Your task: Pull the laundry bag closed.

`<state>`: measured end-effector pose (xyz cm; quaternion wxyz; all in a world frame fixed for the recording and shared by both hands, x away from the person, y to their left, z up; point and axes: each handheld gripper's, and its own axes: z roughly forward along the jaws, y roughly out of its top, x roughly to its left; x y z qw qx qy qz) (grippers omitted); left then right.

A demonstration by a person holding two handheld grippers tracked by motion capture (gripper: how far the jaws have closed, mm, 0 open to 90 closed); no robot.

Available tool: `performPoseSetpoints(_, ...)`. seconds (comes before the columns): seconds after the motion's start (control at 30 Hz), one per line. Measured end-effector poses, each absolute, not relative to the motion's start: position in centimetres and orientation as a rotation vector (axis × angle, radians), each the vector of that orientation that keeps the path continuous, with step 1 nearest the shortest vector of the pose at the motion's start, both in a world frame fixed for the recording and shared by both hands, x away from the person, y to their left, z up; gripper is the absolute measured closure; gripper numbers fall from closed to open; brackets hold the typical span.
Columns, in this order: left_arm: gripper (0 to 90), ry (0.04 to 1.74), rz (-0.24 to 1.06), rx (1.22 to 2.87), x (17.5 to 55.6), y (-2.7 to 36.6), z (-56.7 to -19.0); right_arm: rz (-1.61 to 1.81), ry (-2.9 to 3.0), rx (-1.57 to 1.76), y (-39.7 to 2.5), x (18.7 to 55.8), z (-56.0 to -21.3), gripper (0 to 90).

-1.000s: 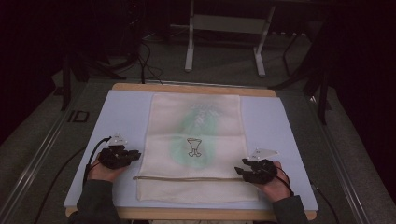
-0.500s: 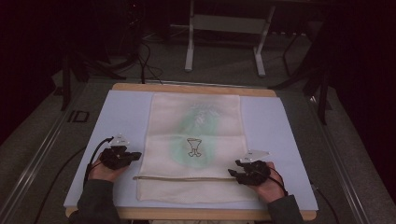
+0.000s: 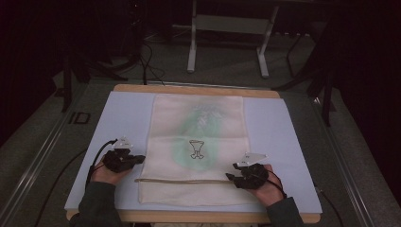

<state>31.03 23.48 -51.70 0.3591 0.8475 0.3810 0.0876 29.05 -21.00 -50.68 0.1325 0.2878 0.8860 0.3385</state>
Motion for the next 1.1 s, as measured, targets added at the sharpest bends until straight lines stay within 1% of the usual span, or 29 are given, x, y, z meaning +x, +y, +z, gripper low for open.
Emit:
performPoseSetpoints(0.07, 89.7, 0.976, 0.216, 2.187, 31.0, 23.3, -51.7, 0.981, 2.588, 0.809, -20.5, 28.9, -50.6, 53.2)
performPoseSetpoints(0.6, 89.7, 0.939, 0.166, 2.253, 31.2, 22.4, -52.4, 1.001, 2.594, 0.771, -19.4, 28.7, -50.6, 52.0)
performPoseSetpoints(1.1, 89.8, 0.924, 0.171, 2.274, 31.3, 22.3, -52.6, 1.022, 2.642, 0.706, -17.6, 28.3, -50.8, 52.0)
